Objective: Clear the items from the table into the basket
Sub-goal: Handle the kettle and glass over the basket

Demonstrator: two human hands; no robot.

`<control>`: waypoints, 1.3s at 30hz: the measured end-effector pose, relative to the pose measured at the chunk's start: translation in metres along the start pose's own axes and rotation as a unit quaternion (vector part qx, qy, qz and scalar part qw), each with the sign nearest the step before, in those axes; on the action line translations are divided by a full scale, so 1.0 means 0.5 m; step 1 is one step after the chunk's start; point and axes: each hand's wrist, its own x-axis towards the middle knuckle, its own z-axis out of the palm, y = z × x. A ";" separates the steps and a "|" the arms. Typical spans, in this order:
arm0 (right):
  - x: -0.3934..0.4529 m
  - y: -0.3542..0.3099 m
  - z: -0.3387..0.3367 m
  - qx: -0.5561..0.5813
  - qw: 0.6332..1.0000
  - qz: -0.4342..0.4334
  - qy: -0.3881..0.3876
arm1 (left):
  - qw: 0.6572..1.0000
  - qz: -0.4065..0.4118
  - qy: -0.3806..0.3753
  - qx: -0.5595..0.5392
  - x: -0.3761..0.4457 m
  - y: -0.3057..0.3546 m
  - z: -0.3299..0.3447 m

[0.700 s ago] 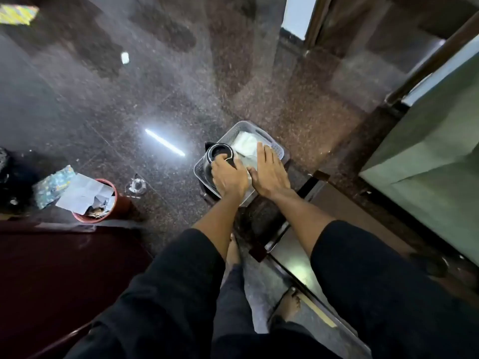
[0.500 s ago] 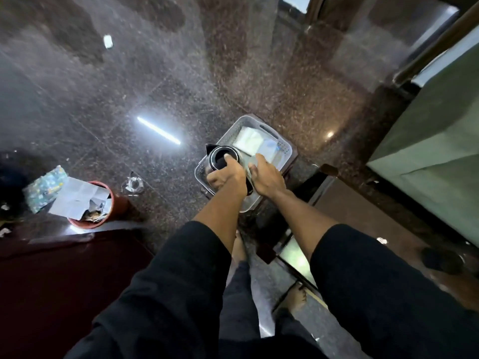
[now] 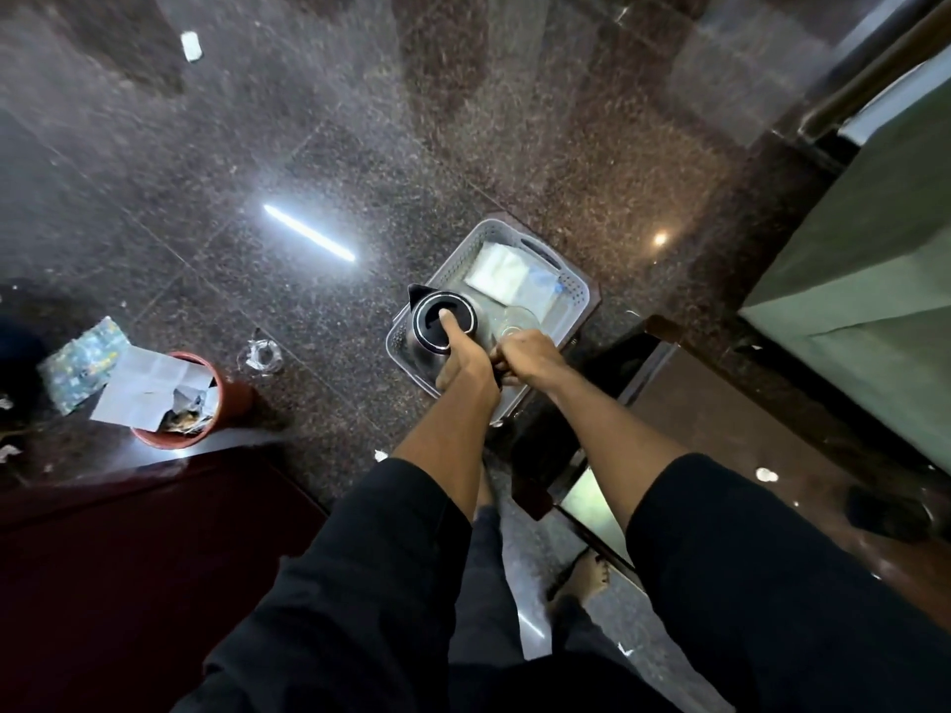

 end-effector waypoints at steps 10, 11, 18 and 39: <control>0.008 0.025 -0.030 -0.198 0.968 -0.109 0.108 | 0.998 0.029 -0.056 0.013 -0.091 0.040 -0.027; 0.010 0.023 -0.031 -0.194 0.968 -0.108 0.115 | 0.998 0.027 -0.061 0.001 -0.097 0.042 -0.027; 0.025 0.030 -0.067 -0.209 0.968 -0.077 0.114 | 0.999 0.038 -0.025 -0.018 -0.081 0.076 -0.033; 0.065 0.079 -0.010 -0.199 0.965 -0.093 0.143 | 0.907 0.250 -0.036 0.338 0.001 0.149 -0.087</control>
